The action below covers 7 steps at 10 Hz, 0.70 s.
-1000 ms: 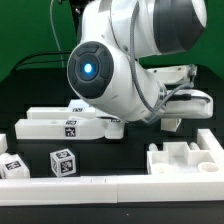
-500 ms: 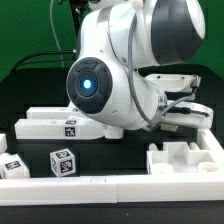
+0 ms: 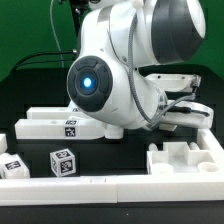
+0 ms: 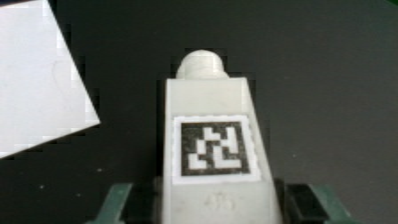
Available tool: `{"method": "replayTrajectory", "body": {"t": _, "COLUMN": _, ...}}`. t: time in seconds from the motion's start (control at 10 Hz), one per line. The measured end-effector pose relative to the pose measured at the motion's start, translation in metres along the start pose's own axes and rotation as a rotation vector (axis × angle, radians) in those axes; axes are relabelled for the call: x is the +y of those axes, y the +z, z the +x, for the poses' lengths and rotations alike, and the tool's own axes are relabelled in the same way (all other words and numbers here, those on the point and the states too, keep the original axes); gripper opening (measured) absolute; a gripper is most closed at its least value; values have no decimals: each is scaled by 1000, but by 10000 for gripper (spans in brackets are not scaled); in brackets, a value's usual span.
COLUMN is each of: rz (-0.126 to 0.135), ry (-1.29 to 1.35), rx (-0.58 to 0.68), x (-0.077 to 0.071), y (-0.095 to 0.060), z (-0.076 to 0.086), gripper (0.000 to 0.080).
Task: Assemble chair
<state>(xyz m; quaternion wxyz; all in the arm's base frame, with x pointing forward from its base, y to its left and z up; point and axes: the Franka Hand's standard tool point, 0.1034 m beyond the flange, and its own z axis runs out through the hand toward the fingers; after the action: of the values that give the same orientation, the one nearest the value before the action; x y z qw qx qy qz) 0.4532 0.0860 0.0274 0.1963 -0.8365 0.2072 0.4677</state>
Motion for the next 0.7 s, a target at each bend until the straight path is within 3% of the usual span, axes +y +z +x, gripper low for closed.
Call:
{"method": "replayTrajectory", "body": {"t": 0.3, "rz": 42, "ry": -56, "rx": 153, "x": -10, "y": -68, "z": -25, "gripper": 284}}
{"method": "replayTrajectory", "body": {"t": 0.4, "rz": 41, "ry": -76, "rx": 246, "x": -20, "y": -77, "z": -26, "gripper": 284}}
{"method": "replayTrajectory", "body": {"t": 0.7, "rz": 47, "ry": -81, "rx": 469, "x": -25, "y": -82, "z": -18, "gripper": 284}}
